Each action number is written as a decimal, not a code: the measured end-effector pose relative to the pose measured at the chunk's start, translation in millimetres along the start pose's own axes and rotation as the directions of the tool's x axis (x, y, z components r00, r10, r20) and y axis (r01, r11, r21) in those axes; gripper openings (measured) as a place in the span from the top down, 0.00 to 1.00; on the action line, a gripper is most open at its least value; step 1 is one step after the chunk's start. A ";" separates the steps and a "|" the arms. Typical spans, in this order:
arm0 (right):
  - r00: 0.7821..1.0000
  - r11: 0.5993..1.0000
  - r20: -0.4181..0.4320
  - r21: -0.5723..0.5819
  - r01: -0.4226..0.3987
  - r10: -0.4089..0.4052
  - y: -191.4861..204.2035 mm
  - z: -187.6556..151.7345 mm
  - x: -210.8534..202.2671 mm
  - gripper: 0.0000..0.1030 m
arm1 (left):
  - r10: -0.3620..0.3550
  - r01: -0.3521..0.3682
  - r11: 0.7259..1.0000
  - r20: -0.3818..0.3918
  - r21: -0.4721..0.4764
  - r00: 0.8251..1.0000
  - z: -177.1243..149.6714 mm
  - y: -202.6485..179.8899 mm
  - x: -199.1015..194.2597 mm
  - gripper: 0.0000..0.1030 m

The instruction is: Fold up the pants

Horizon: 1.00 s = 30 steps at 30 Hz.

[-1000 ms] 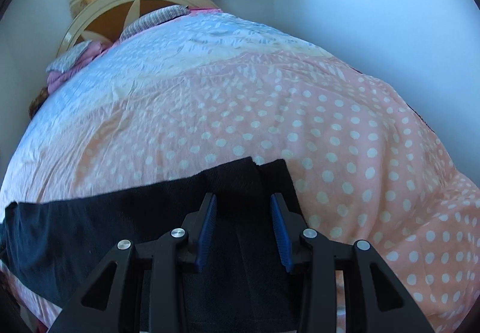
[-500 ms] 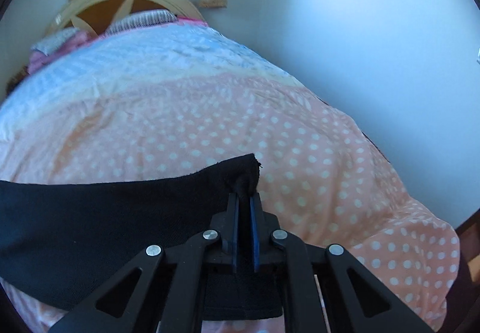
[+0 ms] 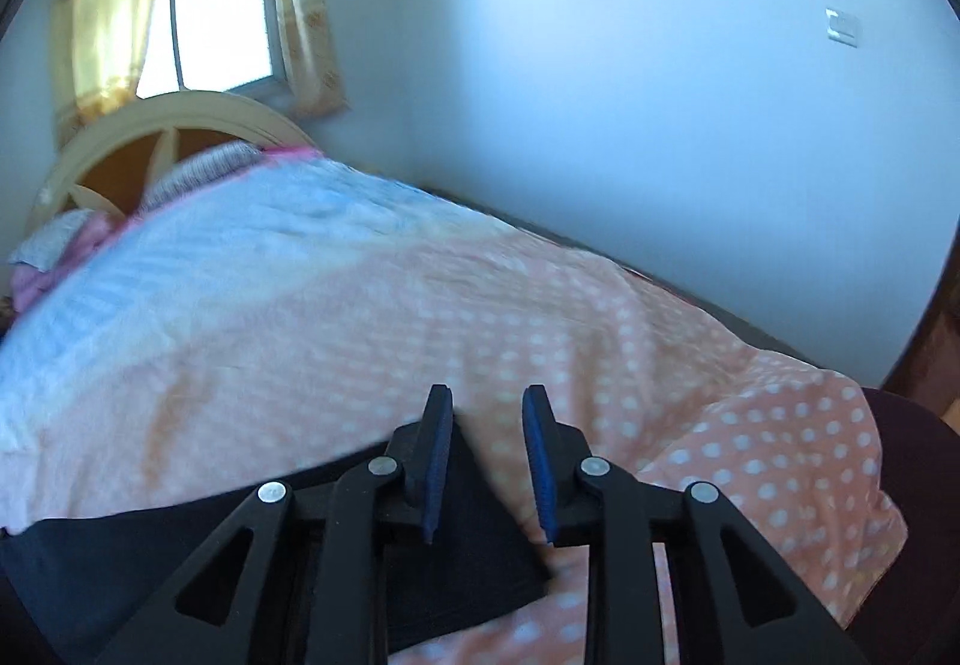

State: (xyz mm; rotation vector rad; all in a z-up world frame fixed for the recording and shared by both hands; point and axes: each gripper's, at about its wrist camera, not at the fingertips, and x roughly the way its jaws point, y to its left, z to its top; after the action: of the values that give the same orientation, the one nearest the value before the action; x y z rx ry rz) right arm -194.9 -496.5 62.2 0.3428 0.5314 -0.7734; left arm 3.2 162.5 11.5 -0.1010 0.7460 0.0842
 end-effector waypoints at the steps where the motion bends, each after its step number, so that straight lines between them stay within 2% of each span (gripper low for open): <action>1: 0.996 0.996 -0.016 -0.030 -0.083 0.083 16.2 -2.6 -6.8 0.75 | -0.012 0.012 1.000 0.005 -0.008 1.000 1.8 0.1 -3.3 0.11; 2: 0.983 0.981 -0.046 -0.070 -0.179 0.176 36.1 -6.2 -12.5 0.75 | -0.034 0.034 0.999 0.009 -0.010 0.999 3.2 -1.5 -6.9 0.11; 3: 0.951 0.944 -0.099 -0.127 -0.305 0.294 66.6 -13.2 -19.5 0.75 | -0.062 0.062 0.998 0.009 0.001 0.998 4.2 -5.5 -10.3 0.11; 5: 0.847 0.819 -0.224 -0.227 -0.527 0.483 132.9 -32.9 -35.4 0.75 | -0.082 0.082 0.995 0.010 0.063 0.997 2.1 -18.2 -15.6 0.11; 6: 0.794 0.756 -0.276 -0.253 -0.604 0.542 160.0 -42.5 -42.6 0.75 | -0.063 0.061 0.991 0.017 0.117 0.998 -1.0 -26.1 -17.5 0.11; 7: 0.728 0.675 -0.339 -0.280 -0.683 0.596 195.4 -57.0 -52.1 0.75 | -0.033 0.028 0.986 0.028 0.162 0.999 -4.8 -32.1 -18.2 0.11; 8: 0.689 0.619 -0.384 -0.306 -0.723 0.615 221.1 -69.0 -59.5 0.75 | -0.007 0.000 0.982 0.037 0.188 0.999 -7.6 -34.0 -18.3 0.11; 9: 0.659 0.561 -0.431 -0.347 -0.752 0.617 250.0 -84.0 -68.0 0.75 | 0.028 -0.037 0.977 0.046 0.212 0.999 -11.1 -33.4 -16.9 0.11; 10: 0.651 0.503 -0.471 -0.414 -0.759 0.595 280.5 -102.8 -76.5 0.75 | 0.045 -0.054 0.975 0.043 0.217 0.998 -12.8 -30.8 -14.8 0.11; 11: 0.657 0.468 -0.481 -0.462 -0.753 0.581 296.8 -114.1 -81.9 0.75 | 0.055 -0.060 0.975 0.030 0.215 0.998 -14.1 -25.7 -10.8 0.11; 12: 0.661 0.407 -0.489 -0.530 -0.744 0.570 316.3 -132.1 -89.5 0.75 | 0.064 -0.065 0.976 0.013 0.210 0.998 -15.9 -18.7 -4.7 0.11; 14: 0.663 0.325 -0.530 -0.595 -0.735 0.529 331.6 -154.0 -85.0 0.75 | 0.107 -0.102 0.972 -0.012 0.212 0.994 -19.0 -2.0 10.2 0.09; 16: 0.699 0.279 -0.542 -0.660 -0.698 0.467 324.8 -171.5 -65.1 0.75 | 0.049 -0.046 0.984 -0.010 0.170 0.999 -14.5 19.8 15.6 0.07; 17: 0.673 0.265 -0.530 -0.649 -0.714 0.515 310.2 -167.2 -60.4 0.75 | 0.043 -0.039 0.988 -0.024 0.152 0.999 -9.9 28.0 19.2 0.05; 18: 0.676 0.277 -0.528 -0.643 -0.714 0.514 299.0 -159.8 -54.7 0.75 | 0.026 -0.021 0.991 -0.038 0.130 0.999 -3.7 37.0 24.0 0.01; 19: 0.691 0.310 -0.525 -0.636 -0.707 0.497 284.7 -150.5 -43.8 0.75 | 0.006 0.001 0.993 -0.051 0.120 0.999 0.2 42.2 29.0 0.00; 20: 0.694 0.340 -0.528 -0.617 -0.710 0.490 275.5 -142.4 -35.5 0.75 | -0.027 0.035 0.993 -0.074 0.110 0.997 3.7 46.8 36.7 0.00; 21: 0.685 0.366 -0.539 -0.587 -0.723 0.490 266.5 -135.3 -27.8 0.75 | -0.057 0.066 0.993 -0.101 0.094 0.993 5.9 48.8 42.4 0.00; 22: 0.657 0.378 -0.560 -0.541 -0.751 0.504 259.5 -129.2 -21.8 0.75 | -0.075 0.085 0.993 -0.119 0.080 0.990 9.1 49.9 43.8 0.00; 23: 0.647 0.383 -0.570 -0.523 -0.761 0.507 258.7 -126.8 -21.7 0.75 | -0.081 0.093 0.992 -0.126 0.085 0.989 11.0 48.0 40.8 0.00; 24: 0.649 0.386 -0.573 -0.524 -0.760 0.500 263.6 -125.0 -26.3 0.75 | -0.086 0.099 0.991 -0.132 0.092 0.987 13.5 46.4 36.4 0.00; 26: 0.644 0.394 -0.568 -0.510 -0.764 0.512 273.8 -121.8 -36.0 0.75 | -0.087 0.095 0.992 -0.090 0.088 0.992 17.1 47.7 19.5 0.01; 27: 0.632 0.404 -0.554 -0.488 -0.774 0.542 278.4 -119.9 -45.2 0.74 | -0.083 0.087 0.993 -0.044 0.086 0.996 20.1 50.4 7.9 0.01; 28: 0.599 0.407 -0.536 -0.441 -0.800 0.595 283.1 -113.3 -53.8 0.73 | -0.074 0.075 0.994 -0.016 0.082 0.997 21.8 52.5 -0.4 0.01; 29: 0.578 0.406 -0.525 -0.414 -0.815 0.625 288.8 -110.0 -59.4 0.73 | -0.055 0.055 0.996 0.008 0.072 0.998 24.9 56.1 -5.8 0.01; 30: 0.547 0.384 -0.519 -0.393 -0.835 0.657 300.7 -106.8 -66.6 0.73 | -0.027 0.025 0.998 0.029 0.059 0.999 28.4 59.3 -9.4 0.01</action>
State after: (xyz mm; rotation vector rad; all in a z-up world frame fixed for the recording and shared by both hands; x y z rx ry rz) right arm -48.4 -206.0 42.9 0.0497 0.7754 0.4117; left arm 8.7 224.4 35.0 -0.0532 0.7170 0.0386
